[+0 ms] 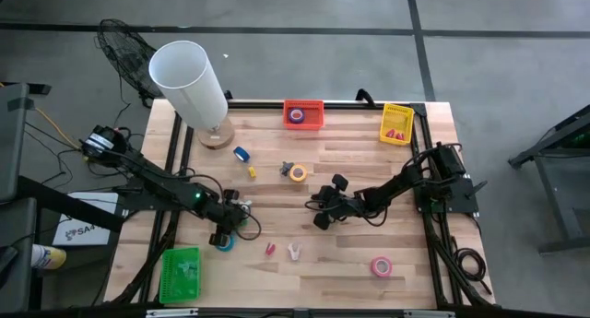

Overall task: Pick and place Stapler, Stapler remover, tape
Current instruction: Put the mini green stapler into the yellow bin

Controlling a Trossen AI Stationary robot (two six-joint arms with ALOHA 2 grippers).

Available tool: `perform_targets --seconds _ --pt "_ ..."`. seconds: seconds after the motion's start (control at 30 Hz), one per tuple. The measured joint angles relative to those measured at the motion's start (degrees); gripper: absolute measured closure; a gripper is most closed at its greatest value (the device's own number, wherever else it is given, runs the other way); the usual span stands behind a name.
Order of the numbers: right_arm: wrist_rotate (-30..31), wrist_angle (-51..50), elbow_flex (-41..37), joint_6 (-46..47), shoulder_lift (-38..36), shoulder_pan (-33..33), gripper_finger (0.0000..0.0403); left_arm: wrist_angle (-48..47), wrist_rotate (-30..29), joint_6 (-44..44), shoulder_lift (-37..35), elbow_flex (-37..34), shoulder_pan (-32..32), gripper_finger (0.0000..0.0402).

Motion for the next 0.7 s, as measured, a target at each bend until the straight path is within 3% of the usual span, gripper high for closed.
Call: perform_targets --seconds 0.33,0.5,0.7 --pt "0.0 0.0 0.0 0.0 0.0 0.0 0.0386 1.2 1.7 4.4 0.0 -0.2 0.0 0.0362" --pt "-1.6 1.3 0.0 0.4 0.0 0.0 0.0386 0.6 1.3 8.3 0.3 1.9 0.0 0.0363" --pt "-10.3 8.1 -0.1 -4.4 0.2 0.2 0.0379 1.5 -3.2 15.1 0.2 6.2 0.0 0.0358"
